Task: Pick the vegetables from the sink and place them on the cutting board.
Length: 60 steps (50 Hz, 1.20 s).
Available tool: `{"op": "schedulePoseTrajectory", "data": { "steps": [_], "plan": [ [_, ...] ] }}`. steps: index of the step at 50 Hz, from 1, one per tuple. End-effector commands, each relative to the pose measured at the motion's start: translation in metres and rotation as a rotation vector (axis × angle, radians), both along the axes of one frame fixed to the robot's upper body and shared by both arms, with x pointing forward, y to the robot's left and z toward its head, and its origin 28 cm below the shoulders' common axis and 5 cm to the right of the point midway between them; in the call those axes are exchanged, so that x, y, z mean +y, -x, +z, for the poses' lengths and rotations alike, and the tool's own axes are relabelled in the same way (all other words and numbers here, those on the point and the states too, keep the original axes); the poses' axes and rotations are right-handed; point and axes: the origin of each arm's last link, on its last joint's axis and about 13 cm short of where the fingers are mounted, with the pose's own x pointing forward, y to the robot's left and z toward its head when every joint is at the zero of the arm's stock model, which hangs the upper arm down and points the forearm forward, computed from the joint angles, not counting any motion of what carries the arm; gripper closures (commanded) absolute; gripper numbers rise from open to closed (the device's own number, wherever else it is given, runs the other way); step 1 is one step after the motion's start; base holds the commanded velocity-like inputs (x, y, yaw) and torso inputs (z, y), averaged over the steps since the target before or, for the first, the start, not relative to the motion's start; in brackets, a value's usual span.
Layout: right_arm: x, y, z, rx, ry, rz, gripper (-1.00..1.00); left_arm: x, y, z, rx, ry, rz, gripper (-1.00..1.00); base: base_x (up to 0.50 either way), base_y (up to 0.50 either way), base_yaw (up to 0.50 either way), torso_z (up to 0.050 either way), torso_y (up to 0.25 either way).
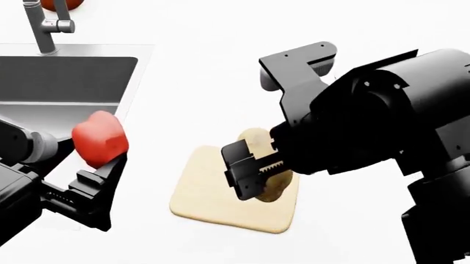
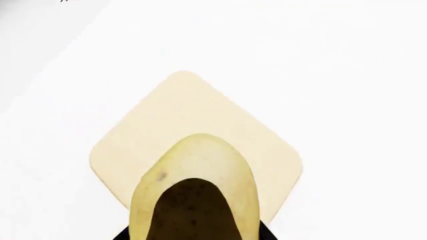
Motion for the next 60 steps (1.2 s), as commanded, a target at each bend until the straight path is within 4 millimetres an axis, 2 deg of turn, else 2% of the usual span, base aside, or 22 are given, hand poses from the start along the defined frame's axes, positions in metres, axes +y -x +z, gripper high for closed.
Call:
{"op": "schedulePoseTrajectory", "data": {
  "steps": [1, 7, 17, 23, 24, 38, 46, 50, 54, 58, 60],
  "plan": [
    [-0.005, -0.015, -0.005, 0.044, 0.062, -0.051, 1.00, 0.003, -0.001, -0.007, 0.016, 0.027, 0.014, 1.00, 0.00, 0.00, 0.00, 0.000, 0.000],
    [-0.006, -0.012, -0.014, 0.075, 0.075, -0.050, 1.00, 0.003, 0.000, -0.009, 0.019, 0.028, 0.016, 1.00, 0.00, 0.00, 0.00, 0.000, 0.002],
    [-0.007, -0.012, -0.013, 0.069, 0.072, -0.053, 1.00, 0.002, 0.000, -0.009, 0.021, 0.025, 0.010, 1.00, 0.00, 0.00, 0.00, 0.002, 0.000],
    [-0.005, -0.014, -0.020, 0.065, 0.075, -0.041, 1.00, 0.003, 0.000, -0.010, 0.022, 0.027, 0.013, 1.00, 0.00, 0.00, 0.00, 0.000, 0.000],
    [-0.005, -0.014, -0.018, 0.058, 0.076, -0.041, -1.00, 0.002, 0.000, -0.011, 0.023, 0.027, 0.014, 1.00, 0.00, 0.00, 0.00, 0.000, 0.000],
    [-0.003, -0.016, -0.011, 0.022, 0.047, -0.034, -1.00, 0.002, 0.000, -0.009, 0.019, 0.032, 0.008, 1.00, 0.00, 0.00, 0.00, 0.000, 0.001],
    [-0.009, -0.015, 0.019, -0.093, -0.031, -0.050, -1.00, -0.002, -0.001, -0.005, 0.012, 0.037, 0.001, 1.00, 0.00, 0.00, 0.00, 0.000, 0.000],
    [-0.016, -0.010, 0.039, -0.197, -0.089, -0.071, -1.00, -0.006, -0.003, -0.002, 0.010, 0.035, -0.014, 1.00, 0.00, 0.00, 0.00, 0.000, 0.000],
    [-0.022, -0.004, 0.043, -0.276, -0.142, -0.093, -1.00, -0.014, -0.006, 0.001, 0.011, 0.031, -0.046, 1.00, 0.00, 0.00, 0.00, 0.000, 0.000],
    [-0.031, 0.011, 0.047, -0.394, -0.240, -0.136, -1.00, -0.027, -0.016, 0.006, 0.018, 0.012, -0.102, 1.00, 0.00, 0.00, 0.00, 0.000, 0.000],
    [-0.036, 0.016, 0.048, -0.434, -0.235, -0.163, -1.00, -0.032, -0.019, 0.006, 0.030, -0.008, -0.132, 1.00, 0.00, 0.00, 0.00, 0.000, 0.000]
  ]
}}
